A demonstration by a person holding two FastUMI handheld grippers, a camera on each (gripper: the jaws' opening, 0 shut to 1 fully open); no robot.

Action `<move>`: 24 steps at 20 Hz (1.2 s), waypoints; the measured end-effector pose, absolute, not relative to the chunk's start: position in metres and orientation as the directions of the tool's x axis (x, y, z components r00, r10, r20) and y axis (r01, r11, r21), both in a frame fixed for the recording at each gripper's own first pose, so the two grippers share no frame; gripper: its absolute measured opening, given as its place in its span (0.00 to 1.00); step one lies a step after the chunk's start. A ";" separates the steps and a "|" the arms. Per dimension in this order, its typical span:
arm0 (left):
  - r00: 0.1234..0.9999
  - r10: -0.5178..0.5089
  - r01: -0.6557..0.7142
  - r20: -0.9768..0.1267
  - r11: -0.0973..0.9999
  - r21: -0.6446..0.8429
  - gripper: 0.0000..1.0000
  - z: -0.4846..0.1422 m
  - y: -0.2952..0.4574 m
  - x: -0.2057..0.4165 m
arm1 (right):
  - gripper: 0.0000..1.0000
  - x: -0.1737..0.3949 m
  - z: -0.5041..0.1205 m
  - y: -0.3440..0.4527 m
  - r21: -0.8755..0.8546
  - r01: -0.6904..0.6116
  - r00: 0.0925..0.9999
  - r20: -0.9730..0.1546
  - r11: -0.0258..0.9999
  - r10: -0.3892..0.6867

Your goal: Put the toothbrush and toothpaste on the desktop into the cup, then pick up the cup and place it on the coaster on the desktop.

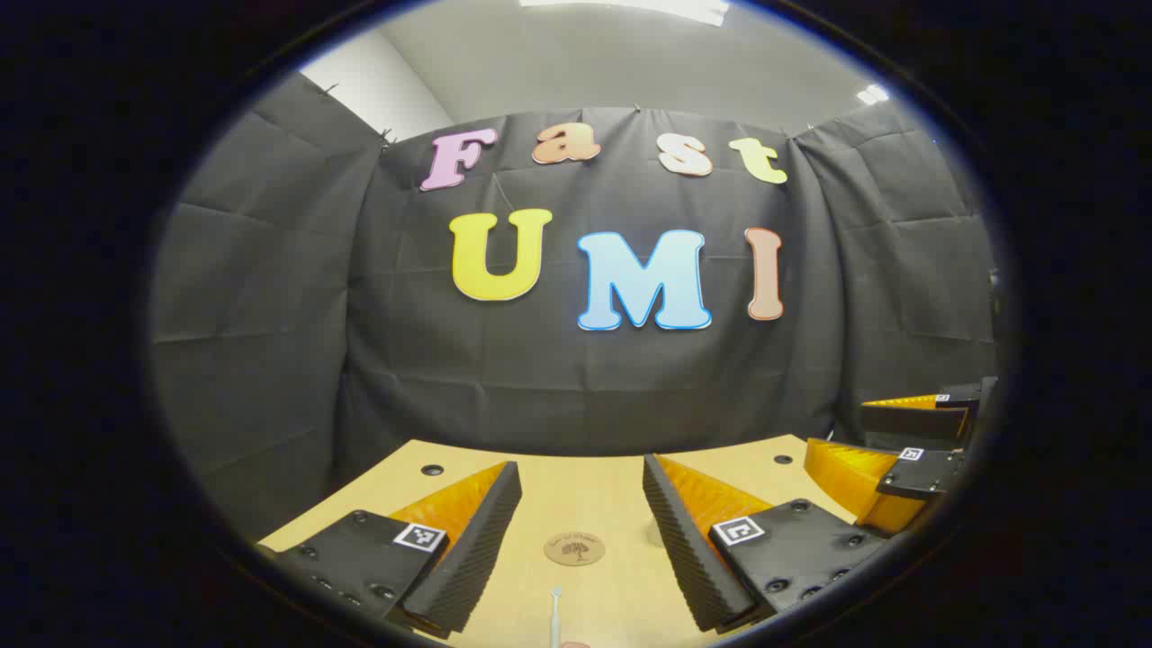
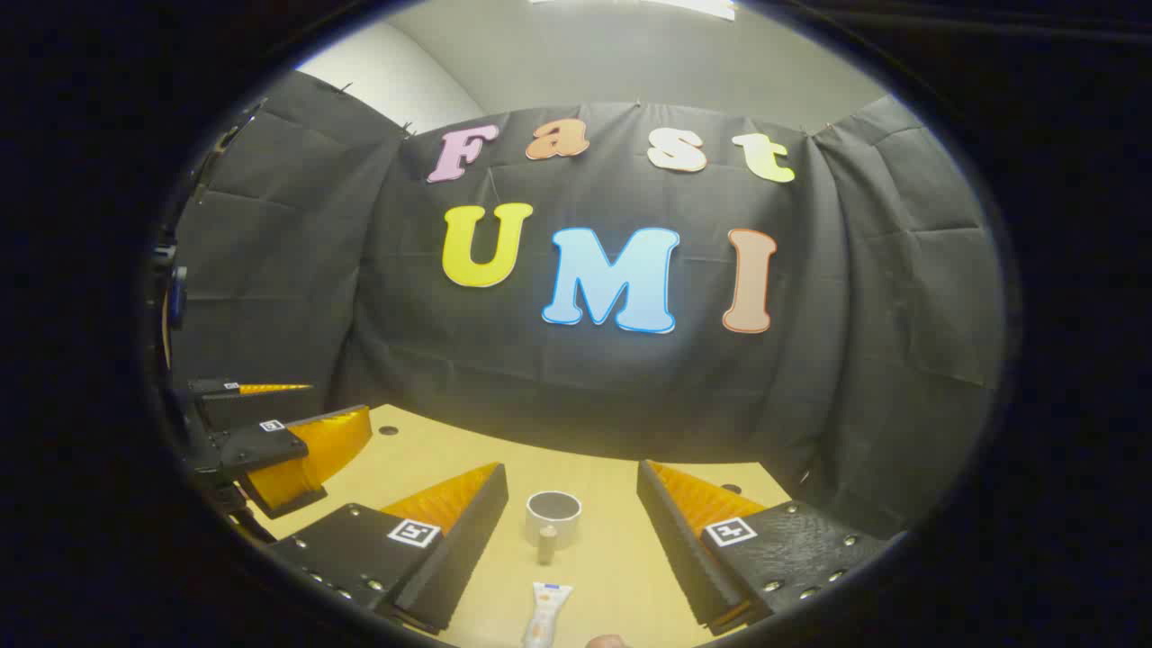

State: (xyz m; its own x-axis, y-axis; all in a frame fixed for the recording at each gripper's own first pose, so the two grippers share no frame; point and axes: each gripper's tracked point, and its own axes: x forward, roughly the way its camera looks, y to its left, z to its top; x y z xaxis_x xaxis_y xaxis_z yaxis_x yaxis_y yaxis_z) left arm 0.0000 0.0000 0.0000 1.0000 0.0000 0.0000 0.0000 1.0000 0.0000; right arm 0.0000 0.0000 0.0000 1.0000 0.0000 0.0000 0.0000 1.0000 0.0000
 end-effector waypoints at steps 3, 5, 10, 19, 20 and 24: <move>1.000 -0.009 0.009 -0.008 1.000 0.002 0.92 -0.005 -0.002 0.001 | 0.91 0.001 -0.005 0.001 0.002 -0.006 1.000 -0.017 1.000 0.006; 1.000 -0.015 0.015 -0.012 1.000 0.002 0.92 -0.007 -0.002 0.004 | 0.91 0.003 -0.009 0.001 0.000 -0.006 0.999 -0.033 1.000 0.006; 0.998 -0.023 0.022 -0.060 0.999 -0.023 0.92 -0.024 -0.002 0.011 | 0.91 0.008 -0.023 -0.001 -0.009 0.002 0.997 -0.078 1.000 -0.003; 0.980 -0.033 0.020 -0.197 0.998 -0.066 0.92 -0.065 0.002 0.028 | 0.91 0.027 -0.058 0.003 -0.011 -0.028 0.981 -0.194 1.000 0.026; 0.975 -0.035 0.021 -0.221 0.997 -0.068 0.92 -0.073 0.001 0.029 | 0.91 0.030 -0.065 0.004 -0.001 -0.030 0.975 -0.221 1.000 0.029; 0.938 -0.041 0.016 -0.343 0.997 -0.074 0.92 -0.107 0.002 0.036 | 0.92 0.037 -0.097 0.009 0.049 -0.043 0.942 -0.332 0.998 0.057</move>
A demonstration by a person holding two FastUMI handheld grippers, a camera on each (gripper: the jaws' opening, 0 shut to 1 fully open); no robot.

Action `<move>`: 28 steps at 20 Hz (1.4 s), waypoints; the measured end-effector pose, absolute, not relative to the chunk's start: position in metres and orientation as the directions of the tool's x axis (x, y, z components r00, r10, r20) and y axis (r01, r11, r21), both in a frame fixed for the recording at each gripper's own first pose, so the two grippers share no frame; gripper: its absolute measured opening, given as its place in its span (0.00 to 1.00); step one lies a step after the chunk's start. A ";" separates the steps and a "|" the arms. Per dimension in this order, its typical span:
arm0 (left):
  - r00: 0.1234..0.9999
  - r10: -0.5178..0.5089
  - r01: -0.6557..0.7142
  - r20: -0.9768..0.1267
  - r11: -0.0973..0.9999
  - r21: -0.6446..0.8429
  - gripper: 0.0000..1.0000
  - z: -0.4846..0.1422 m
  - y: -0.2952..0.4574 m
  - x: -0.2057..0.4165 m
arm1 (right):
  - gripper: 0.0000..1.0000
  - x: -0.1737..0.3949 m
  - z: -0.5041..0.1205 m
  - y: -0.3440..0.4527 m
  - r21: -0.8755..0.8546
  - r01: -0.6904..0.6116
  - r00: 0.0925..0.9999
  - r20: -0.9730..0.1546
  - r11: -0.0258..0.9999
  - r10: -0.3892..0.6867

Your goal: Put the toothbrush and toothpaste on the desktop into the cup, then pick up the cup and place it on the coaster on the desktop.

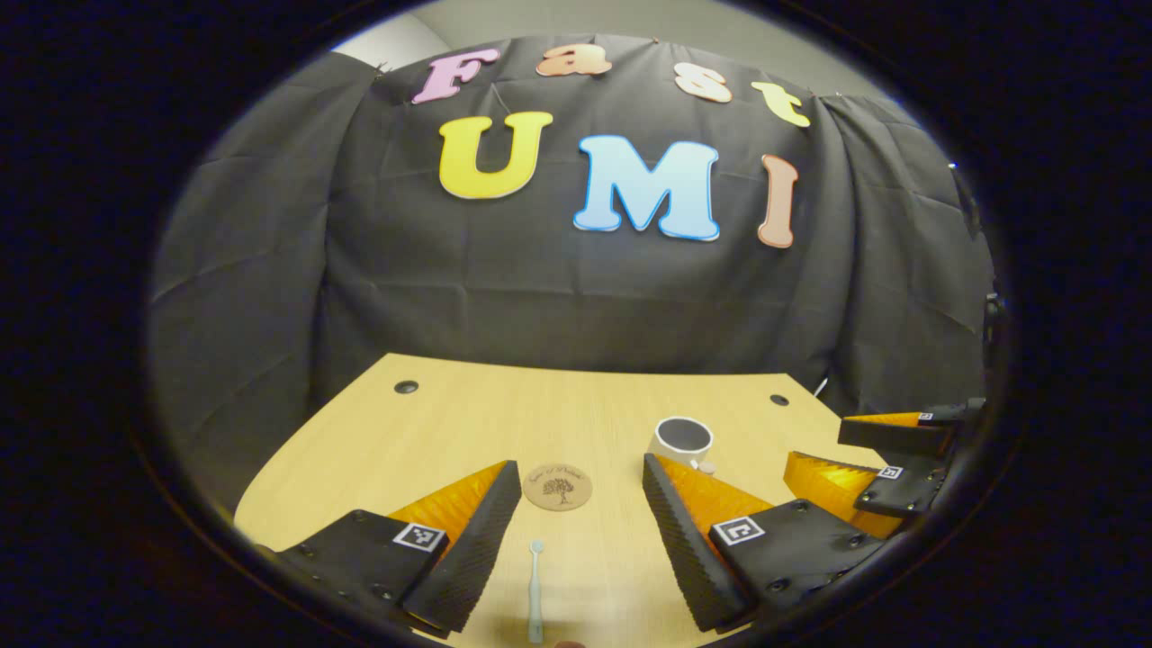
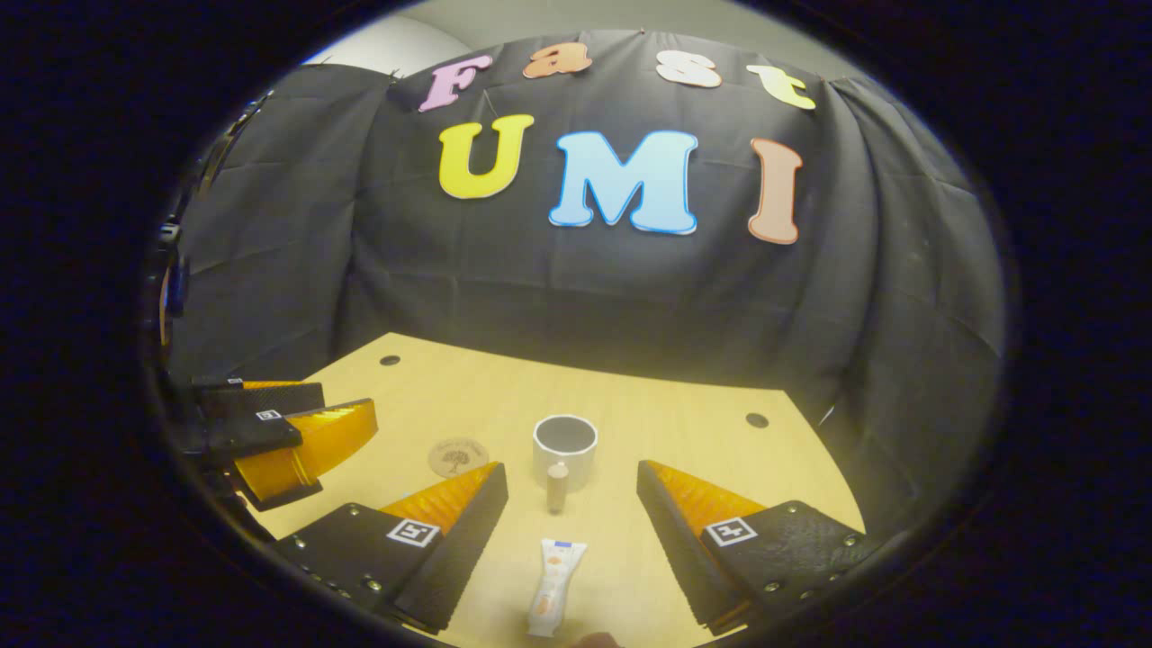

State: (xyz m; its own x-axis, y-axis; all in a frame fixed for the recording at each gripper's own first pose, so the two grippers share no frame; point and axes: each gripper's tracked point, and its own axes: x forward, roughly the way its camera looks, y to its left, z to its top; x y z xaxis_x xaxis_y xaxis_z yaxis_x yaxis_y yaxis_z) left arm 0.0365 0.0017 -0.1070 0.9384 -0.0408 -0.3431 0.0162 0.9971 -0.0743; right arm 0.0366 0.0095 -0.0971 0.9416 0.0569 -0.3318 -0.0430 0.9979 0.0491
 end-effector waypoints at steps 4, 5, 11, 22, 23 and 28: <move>0.901 -0.041 0.010 -0.433 0.997 -0.074 0.93 -0.133 0.003 0.043 | 0.91 0.043 -0.129 0.010 0.070 -0.036 0.897 -0.438 0.997 0.063; 0.889 -0.042 0.009 -0.457 0.997 -0.075 0.92 -0.141 0.003 0.042 | 0.92 0.044 -0.136 0.011 0.080 -0.036 0.883 -0.465 0.996 0.069; 0.778 -0.053 -0.005 -0.626 0.996 -0.091 0.92 -0.189 0.003 0.035 | 0.92 0.043 -0.178 0.015 0.157 -0.018 0.790 -0.603 0.987 0.110; 0.510 -0.099 0.016 -0.855 0.994 -0.105 0.92 -0.267 0.002 0.015 | 0.94 0.034 -0.238 0.025 0.219 0.006 0.610 -0.774 0.976 0.170; 0.484 -0.104 0.010 -0.869 0.994 -0.113 0.94 -0.273 0.002 0.013 | 0.94 0.033 -0.244 0.026 0.220 0.004 0.594 -0.786 0.976 0.174; 0.391 -0.077 -0.012 -0.917 0.996 -0.089 0.95 -0.295 0.018 0.001 | 0.95 0.028 -0.258 0.030 0.263 0.013 0.514 -0.829 0.965 0.220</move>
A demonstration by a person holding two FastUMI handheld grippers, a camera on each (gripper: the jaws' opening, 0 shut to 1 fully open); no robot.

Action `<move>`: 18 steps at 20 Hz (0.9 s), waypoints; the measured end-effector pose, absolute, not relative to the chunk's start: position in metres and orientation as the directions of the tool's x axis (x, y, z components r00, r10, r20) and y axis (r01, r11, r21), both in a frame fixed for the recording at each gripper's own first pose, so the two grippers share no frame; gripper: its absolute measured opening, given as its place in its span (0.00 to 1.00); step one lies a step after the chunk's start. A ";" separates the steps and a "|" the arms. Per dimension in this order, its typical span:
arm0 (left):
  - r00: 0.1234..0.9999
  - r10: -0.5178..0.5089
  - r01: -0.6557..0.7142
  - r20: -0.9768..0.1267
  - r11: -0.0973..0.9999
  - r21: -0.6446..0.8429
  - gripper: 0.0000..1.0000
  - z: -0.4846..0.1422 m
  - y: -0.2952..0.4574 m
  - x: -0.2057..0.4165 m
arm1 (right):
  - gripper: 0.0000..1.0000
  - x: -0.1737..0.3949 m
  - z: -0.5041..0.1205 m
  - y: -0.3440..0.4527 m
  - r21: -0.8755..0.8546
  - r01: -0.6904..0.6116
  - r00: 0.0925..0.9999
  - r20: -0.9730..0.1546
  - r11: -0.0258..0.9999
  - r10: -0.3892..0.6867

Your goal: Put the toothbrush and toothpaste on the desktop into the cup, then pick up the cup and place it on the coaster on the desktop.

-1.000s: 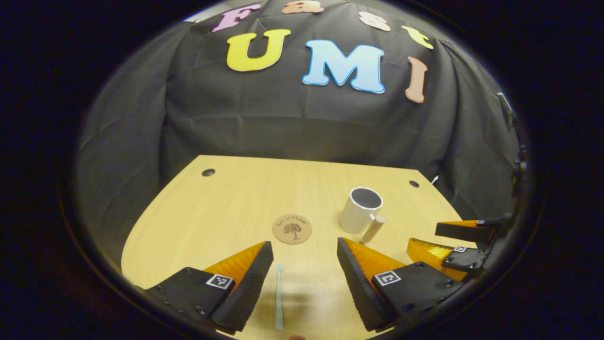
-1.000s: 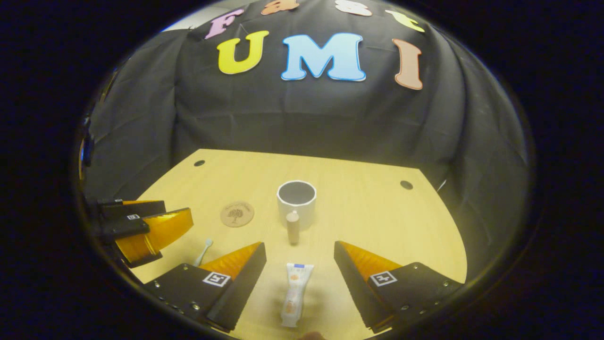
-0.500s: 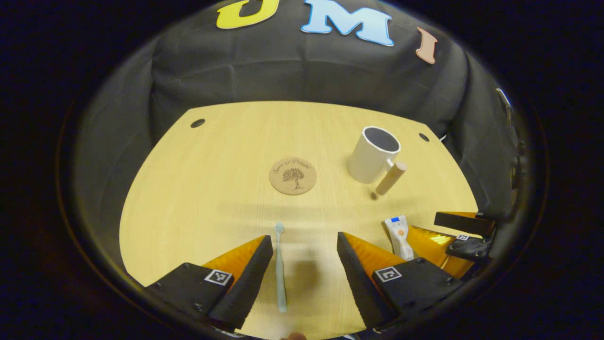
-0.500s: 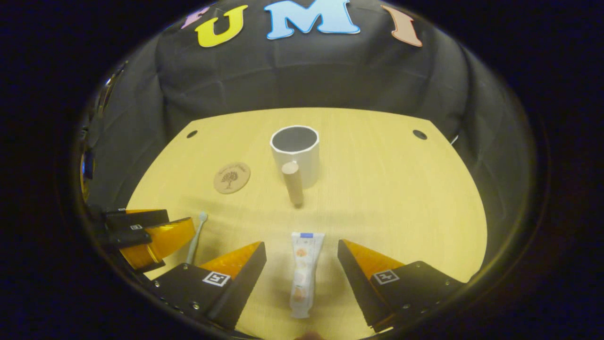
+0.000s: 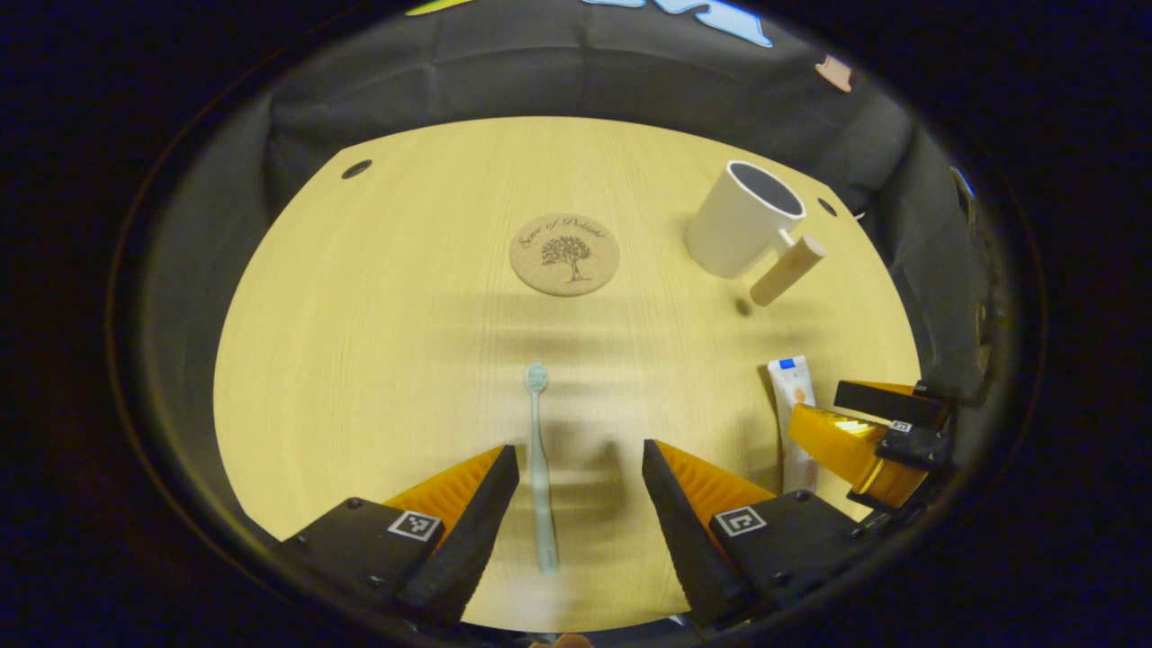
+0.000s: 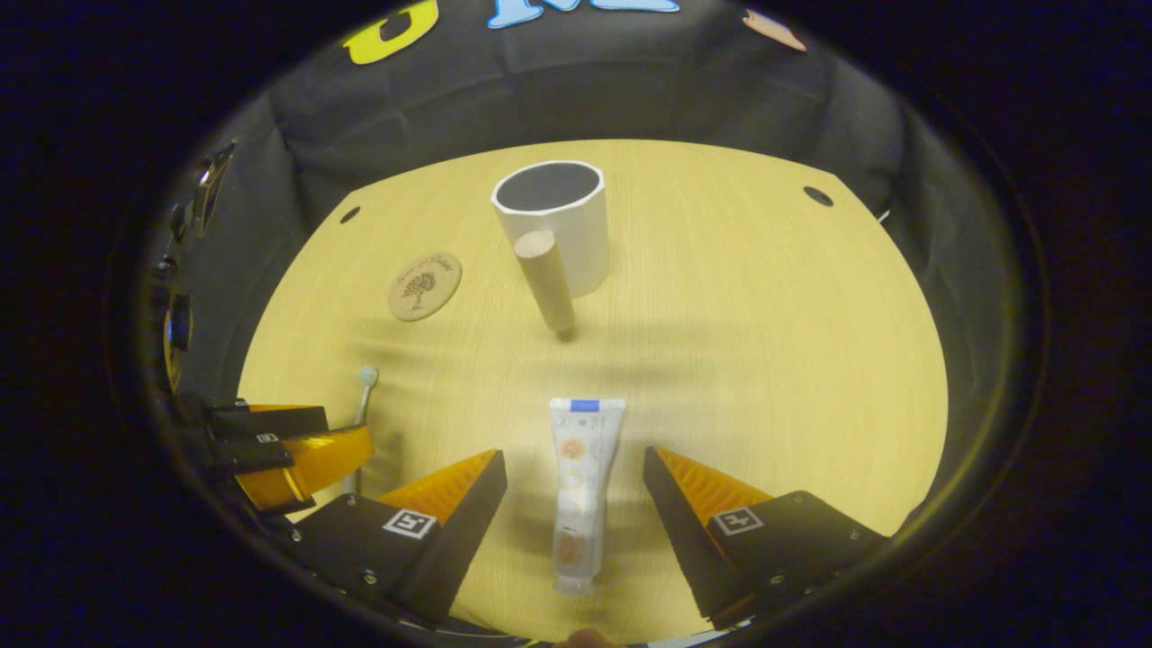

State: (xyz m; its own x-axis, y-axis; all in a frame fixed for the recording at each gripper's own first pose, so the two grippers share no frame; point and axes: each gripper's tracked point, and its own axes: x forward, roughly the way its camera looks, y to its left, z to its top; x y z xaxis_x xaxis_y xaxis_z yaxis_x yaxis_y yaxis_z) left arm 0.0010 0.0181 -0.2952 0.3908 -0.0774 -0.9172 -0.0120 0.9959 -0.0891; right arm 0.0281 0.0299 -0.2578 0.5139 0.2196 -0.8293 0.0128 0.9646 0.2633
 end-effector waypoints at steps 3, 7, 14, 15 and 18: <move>0.339 -0.074 -0.037 -0.938 0.995 -0.092 0.94 -0.307 0.021 -0.007 | 0.95 0.028 -0.263 0.034 0.282 0.020 0.491 -0.839 0.959 0.236; 0.293 -0.069 -0.058 -0.954 0.994 -0.090 0.95 -0.320 0.023 -0.015 | 0.95 0.027 -0.272 0.038 0.277 0.014 0.466 -0.852 0.961 0.239; 0.263 -0.043 -0.042 -0.964 0.998 -0.056 0.94 -0.328 0.027 -0.020 | 0.96 0.022 -0.288 0.041 0.271 0.027 0.411 -0.881 0.962 0.237; 0.265 -0.036 -0.039 -0.964 0.998 -0.048 0.94 -0.329 0.026 -0.019 | 0.94 0.021 -0.290 0.039 0.257 0.031 0.405 -0.887 0.966 0.223; 0.271 0.002 -0.024 -0.963 1.000 -0.005 0.94 -0.331 0.029 -0.022 | 0.89 0.020 -0.291 0.035 0.235 0.033 0.406 -0.891 0.971 0.202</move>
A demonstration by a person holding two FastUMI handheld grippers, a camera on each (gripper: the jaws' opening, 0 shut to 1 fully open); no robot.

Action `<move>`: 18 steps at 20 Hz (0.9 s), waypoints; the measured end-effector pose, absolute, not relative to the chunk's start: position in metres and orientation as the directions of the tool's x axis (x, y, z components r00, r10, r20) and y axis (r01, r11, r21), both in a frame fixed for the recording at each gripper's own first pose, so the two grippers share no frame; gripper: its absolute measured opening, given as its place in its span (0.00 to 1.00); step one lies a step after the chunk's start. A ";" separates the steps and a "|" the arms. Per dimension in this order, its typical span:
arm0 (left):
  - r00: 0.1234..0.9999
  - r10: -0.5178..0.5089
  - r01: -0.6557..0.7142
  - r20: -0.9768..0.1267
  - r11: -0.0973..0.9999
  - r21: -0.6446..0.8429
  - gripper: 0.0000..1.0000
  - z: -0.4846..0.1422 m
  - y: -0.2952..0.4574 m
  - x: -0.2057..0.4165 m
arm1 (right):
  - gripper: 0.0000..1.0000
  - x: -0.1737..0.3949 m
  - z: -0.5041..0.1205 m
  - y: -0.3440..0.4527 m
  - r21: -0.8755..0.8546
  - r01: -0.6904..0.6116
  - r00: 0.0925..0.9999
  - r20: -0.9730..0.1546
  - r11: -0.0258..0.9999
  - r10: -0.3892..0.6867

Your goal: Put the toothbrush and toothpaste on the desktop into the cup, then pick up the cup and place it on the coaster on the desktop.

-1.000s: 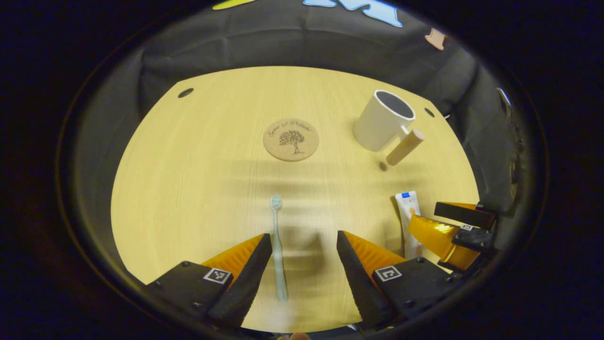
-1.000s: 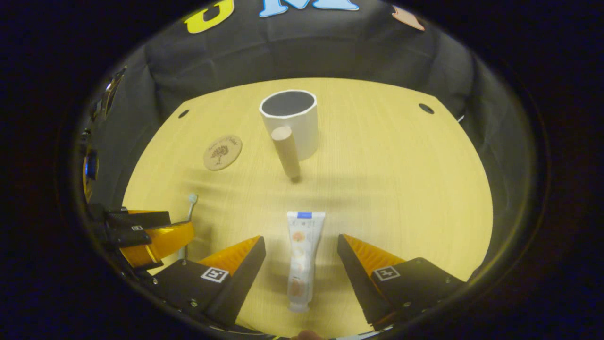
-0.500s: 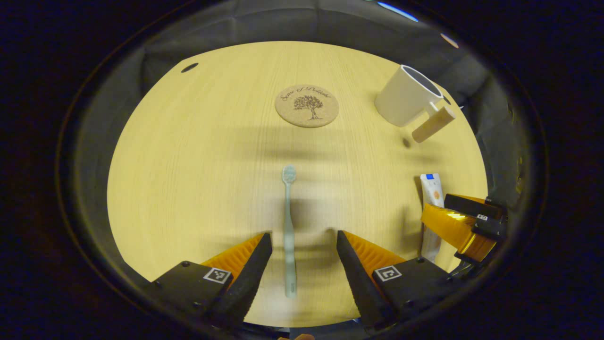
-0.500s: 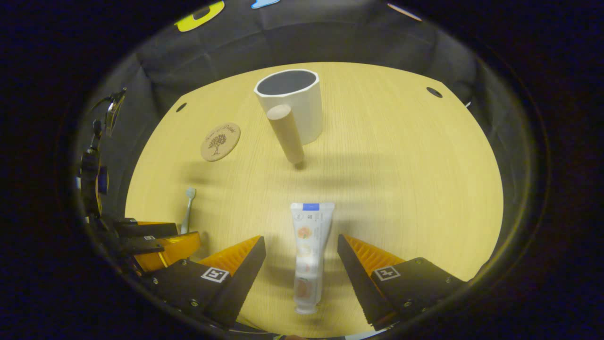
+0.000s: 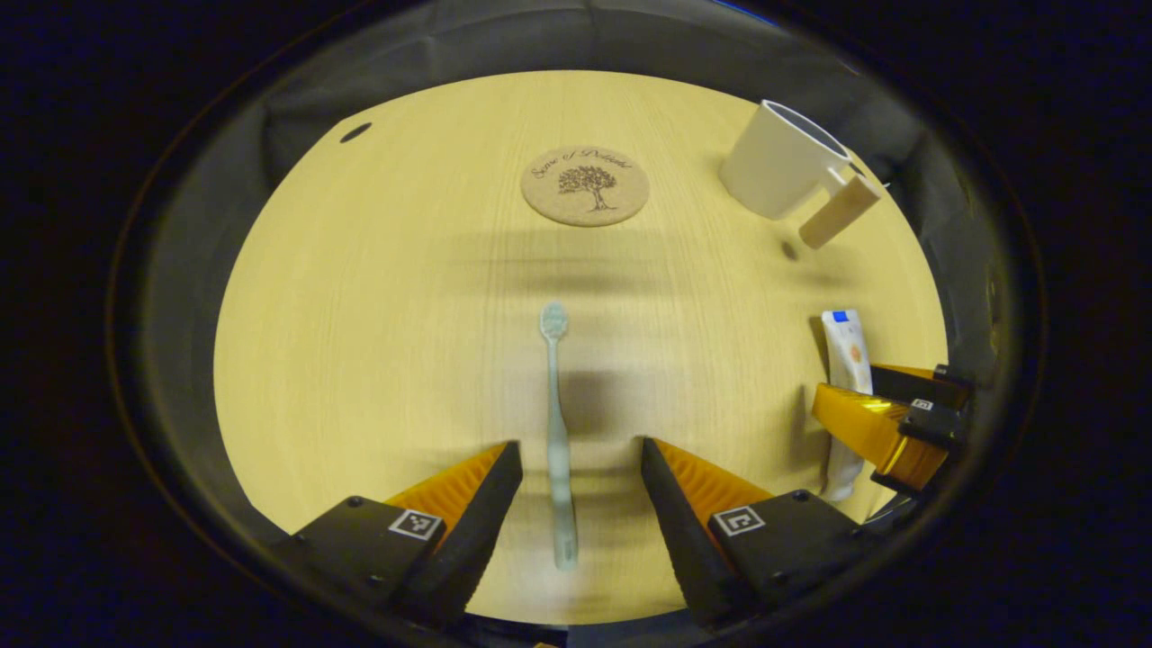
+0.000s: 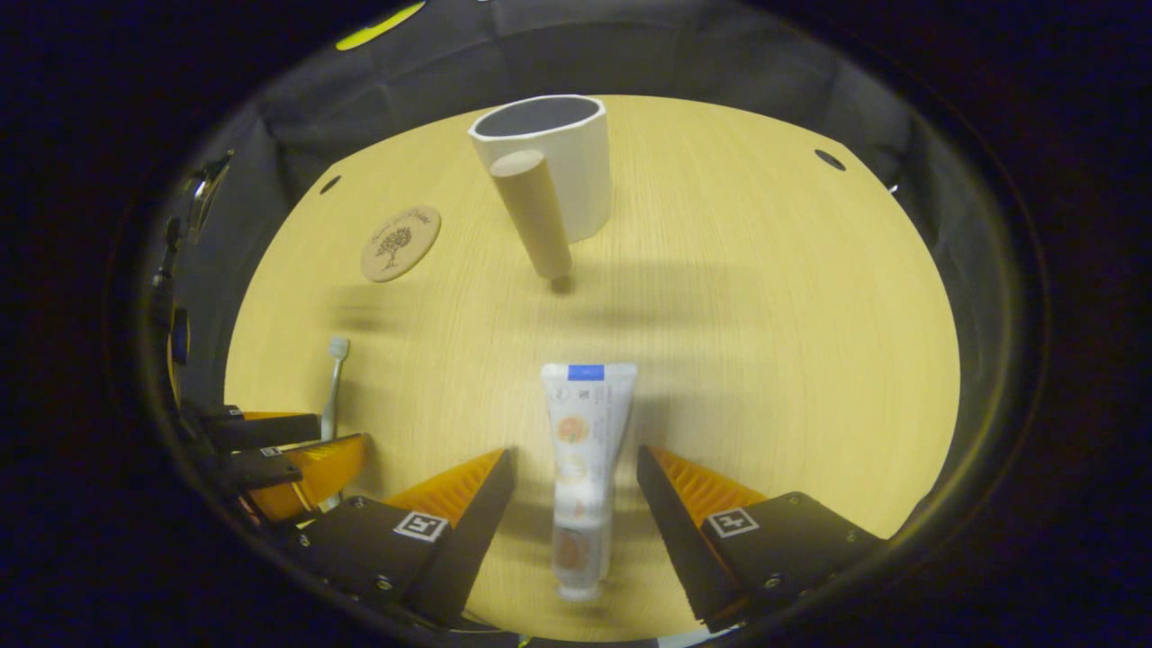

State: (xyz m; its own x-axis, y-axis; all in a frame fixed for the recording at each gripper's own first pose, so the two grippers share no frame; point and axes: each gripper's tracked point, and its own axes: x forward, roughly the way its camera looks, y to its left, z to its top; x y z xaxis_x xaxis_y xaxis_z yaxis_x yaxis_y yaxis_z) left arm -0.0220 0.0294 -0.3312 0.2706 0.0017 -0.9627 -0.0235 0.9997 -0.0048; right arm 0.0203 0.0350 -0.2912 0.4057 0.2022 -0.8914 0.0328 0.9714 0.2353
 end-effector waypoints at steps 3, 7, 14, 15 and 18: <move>0.280 0.012 -0.038 -0.960 0.999 0.001 0.82 -0.331 0.031 -0.021 | 0.78 0.018 -0.294 0.032 0.214 0.032 0.400 -0.898 0.976 0.184; 0.286 0.014 -0.058 -0.958 0.998 -0.003 0.55 -0.330 0.038 -0.022 | 0.64 0.015 -0.296 0.030 0.213 0.035 0.395 -0.900 0.976 0.183; 0.296 0.016 -0.073 -0.955 0.997 -0.006 0.20 -0.320 0.047 -0.024 | 0.30 0.017 -0.295 0.028 0.264 0.085 0.393 -0.895 0.961 0.211; 0.295 0.007 -0.067 -0.955 0.998 -0.013 0.21 -0.322 0.047 -0.026 | 0.30 0.019 -0.294 0.026 0.272 0.093 0.404 -0.889 0.958 0.213; 0.308 -0.009 -0.040 -0.951 0.999 -0.022 0.16 -0.319 0.050 -0.028 | 0.23 0.018 -0.294 0.028 0.317 0.103 0.427 -0.870 0.943 0.246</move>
